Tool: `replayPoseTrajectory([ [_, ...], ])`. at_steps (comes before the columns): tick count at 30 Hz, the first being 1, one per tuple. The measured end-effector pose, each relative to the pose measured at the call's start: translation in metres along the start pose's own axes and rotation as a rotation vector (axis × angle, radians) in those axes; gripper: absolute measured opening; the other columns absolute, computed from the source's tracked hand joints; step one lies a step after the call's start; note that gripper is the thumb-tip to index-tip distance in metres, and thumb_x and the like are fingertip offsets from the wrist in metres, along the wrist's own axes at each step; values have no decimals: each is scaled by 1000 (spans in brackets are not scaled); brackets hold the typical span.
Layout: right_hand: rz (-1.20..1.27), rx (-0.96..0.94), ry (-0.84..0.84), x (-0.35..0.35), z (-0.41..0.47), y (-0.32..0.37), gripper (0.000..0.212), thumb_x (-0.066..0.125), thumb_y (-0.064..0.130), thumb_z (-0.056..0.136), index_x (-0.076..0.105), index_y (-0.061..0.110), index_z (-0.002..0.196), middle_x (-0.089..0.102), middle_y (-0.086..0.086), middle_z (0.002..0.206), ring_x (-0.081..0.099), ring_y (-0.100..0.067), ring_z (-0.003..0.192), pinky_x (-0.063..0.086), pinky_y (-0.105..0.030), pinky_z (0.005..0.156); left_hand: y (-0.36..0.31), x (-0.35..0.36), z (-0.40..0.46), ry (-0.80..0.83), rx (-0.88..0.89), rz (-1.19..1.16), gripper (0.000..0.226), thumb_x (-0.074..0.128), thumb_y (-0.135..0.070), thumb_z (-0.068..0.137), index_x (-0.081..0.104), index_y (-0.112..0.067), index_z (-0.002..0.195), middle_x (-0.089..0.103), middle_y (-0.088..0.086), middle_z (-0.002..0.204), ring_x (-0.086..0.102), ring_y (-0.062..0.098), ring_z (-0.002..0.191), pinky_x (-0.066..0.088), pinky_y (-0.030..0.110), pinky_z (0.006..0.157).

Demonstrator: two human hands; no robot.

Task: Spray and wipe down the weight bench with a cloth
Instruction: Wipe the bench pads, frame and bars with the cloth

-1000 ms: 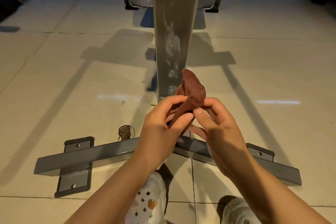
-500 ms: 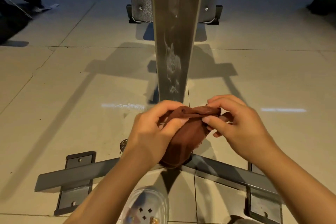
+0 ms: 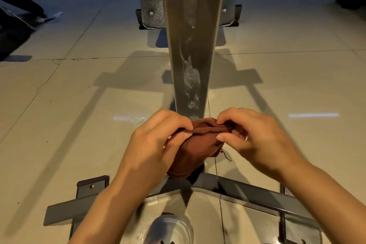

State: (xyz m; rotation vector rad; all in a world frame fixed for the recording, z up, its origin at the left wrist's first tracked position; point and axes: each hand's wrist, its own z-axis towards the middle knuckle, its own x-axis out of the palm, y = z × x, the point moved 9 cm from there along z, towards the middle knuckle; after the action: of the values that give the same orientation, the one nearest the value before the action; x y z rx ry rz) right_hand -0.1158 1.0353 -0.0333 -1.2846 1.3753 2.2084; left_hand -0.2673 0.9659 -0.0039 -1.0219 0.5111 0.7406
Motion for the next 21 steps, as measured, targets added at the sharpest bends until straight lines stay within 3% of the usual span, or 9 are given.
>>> replayPoseTrajectory([
  [4, -91, -67, -16, 7, 2, 5, 22, 46, 46, 88, 52, 41, 108, 56, 13, 89, 51, -8, 75, 48, -31, 66, -1, -1, 1, 3, -12, 9, 15, 62, -24, 89, 56, -36, 94, 53, -17, 95, 53, -3, 89, 44, 8, 71],
  [8, -106, -85, -65, 8, 4, 9, 19, 44, 40, 90, 60, 32, 85, 48, 15, 90, 49, -3, 68, 40, -24, 60, -4, -4, 5, 8, 13, 77, 6, 57, -37, 88, 52, -36, 93, 51, -17, 95, 53, -1, 86, 46, 14, 68],
  [13, 256, 98, 1, 13, 9, 4, 13, 41, 24, 97, 48, 27, 86, 58, 19, 106, 64, -12, 66, 53, -35, 68, -7, -18, 11, -42, 39, 18, 9, 61, -31, 87, 53, -34, 89, 52, -17, 91, 55, 5, 82, 49, 21, 64],
  [16, 320, 94, -101, -4, 10, 12, 14, 46, 20, 97, 47, 31, 88, 66, 3, 74, 64, -14, 61, 53, -40, 65, -3, -25, 16, -76, 10, 16, 13, 59, -36, 85, 56, -36, 99, 51, -20, 86, 56, 1, 85, 52, 23, 71],
  [18, 319, 35, -190, -20, 10, 20, 16, 49, 18, 96, 47, 32, 89, 65, 2, 72, 64, -13, 63, 53, -36, 61, 2, -31, 21, -111, -55, 35, 25, 56, -45, 84, 60, -38, 107, 52, -25, 86, 56, 0, 86, 55, 23, 72],
  [21, 283, -71, -225, -36, 11, 38, 26, 46, 5, 95, 49, 29, 85, 61, 2, 79, 64, -15, 72, 54, -36, 61, 4, -46, 27, -164, -103, 55, 17, 61, -51, 84, 64, -38, 93, 56, -23, 84, 58, 2, 85, 54, 17, 66],
])
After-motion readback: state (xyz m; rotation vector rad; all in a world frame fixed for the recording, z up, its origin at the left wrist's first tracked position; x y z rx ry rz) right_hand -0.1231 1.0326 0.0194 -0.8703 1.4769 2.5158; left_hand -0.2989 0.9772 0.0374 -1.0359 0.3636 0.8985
